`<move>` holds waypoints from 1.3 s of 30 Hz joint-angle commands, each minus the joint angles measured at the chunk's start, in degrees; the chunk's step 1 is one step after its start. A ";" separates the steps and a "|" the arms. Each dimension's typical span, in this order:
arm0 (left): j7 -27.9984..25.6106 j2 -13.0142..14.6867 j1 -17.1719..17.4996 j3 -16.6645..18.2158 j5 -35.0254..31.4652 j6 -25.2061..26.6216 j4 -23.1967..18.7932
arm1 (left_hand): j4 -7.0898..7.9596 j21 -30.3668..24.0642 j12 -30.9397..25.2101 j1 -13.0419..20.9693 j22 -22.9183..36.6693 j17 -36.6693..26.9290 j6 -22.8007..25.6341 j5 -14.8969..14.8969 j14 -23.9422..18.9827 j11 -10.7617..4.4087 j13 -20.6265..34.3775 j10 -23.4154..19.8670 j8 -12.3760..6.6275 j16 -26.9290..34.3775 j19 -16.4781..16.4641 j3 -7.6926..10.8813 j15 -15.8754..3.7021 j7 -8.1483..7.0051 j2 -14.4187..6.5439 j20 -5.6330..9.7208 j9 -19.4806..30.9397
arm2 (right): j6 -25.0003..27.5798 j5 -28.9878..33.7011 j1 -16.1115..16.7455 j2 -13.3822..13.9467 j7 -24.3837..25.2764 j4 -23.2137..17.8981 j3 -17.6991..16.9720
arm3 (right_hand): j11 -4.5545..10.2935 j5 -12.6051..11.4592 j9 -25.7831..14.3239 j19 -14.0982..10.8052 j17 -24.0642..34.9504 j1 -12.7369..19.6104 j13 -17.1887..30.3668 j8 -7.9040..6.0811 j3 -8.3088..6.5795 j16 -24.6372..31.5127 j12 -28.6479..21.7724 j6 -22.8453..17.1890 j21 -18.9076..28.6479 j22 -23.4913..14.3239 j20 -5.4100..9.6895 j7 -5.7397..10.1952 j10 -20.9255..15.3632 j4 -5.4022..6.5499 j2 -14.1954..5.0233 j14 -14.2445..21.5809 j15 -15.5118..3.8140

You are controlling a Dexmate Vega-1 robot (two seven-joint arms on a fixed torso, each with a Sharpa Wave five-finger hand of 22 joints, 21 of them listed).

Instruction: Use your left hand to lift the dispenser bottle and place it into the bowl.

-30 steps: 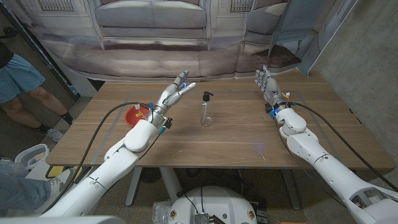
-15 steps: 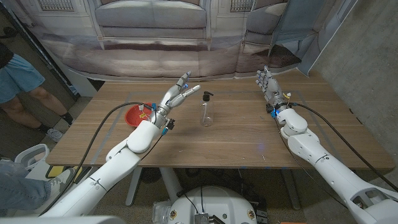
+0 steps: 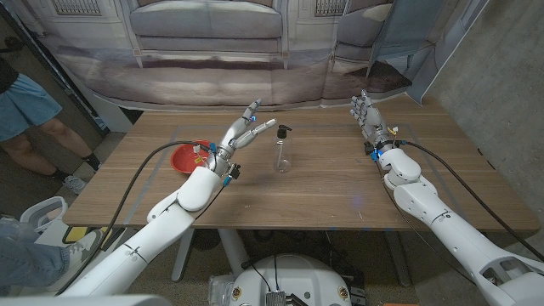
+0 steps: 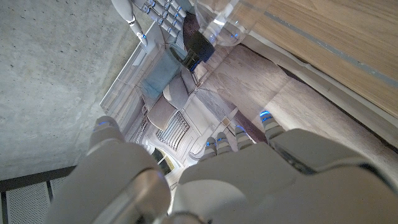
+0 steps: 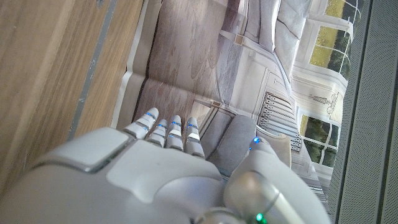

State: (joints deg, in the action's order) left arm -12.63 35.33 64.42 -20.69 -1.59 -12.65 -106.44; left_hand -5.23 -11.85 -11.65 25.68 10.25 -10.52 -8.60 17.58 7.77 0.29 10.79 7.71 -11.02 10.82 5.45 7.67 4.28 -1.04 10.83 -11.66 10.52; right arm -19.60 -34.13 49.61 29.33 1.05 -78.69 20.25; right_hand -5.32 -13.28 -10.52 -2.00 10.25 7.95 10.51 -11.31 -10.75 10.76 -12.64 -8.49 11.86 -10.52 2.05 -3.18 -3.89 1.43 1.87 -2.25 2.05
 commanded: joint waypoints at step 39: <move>-1.33 -1.67 -1.37 -3.75 -5.90 6.47 0.66 | -0.95 0.10 -0.27 1.64 0.30 -0.18 -0.80 0.46 0.19 -0.62 0.35 0.15 -0.24 0.12 0.10 -1.96 0.09 -0.52 -0.42 -0.47 0.41 | -0.89 -0.36 -0.89 -1.30 -0.58 2.16 0.37 | -0.01 0.18 -0.18 -0.87 0.23 0.26 0.12 0.09 0.21 0.05 0.04 -0.39 -0.09 -0.11 0.56 0.34 -0.93 -0.45 -0.38 0.62 0.05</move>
State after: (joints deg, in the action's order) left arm -14.65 34.15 63.52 -23.61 -7.07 -6.85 -106.21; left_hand -5.87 -11.85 -11.65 26.74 10.25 -10.52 -9.12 17.81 7.77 0.20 11.08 7.62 -11.02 10.82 5.45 6.06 4.28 -1.54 10.24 -11.65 10.80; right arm -20.45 -34.30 48.97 28.33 0.55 -77.11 20.54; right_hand -5.23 -13.28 -10.52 -2.41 10.25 7.95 10.51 -11.31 -10.52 10.76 -12.64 -8.49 11.86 -10.51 2.05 -3.18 -4.41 1.20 1.87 -1.94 1.74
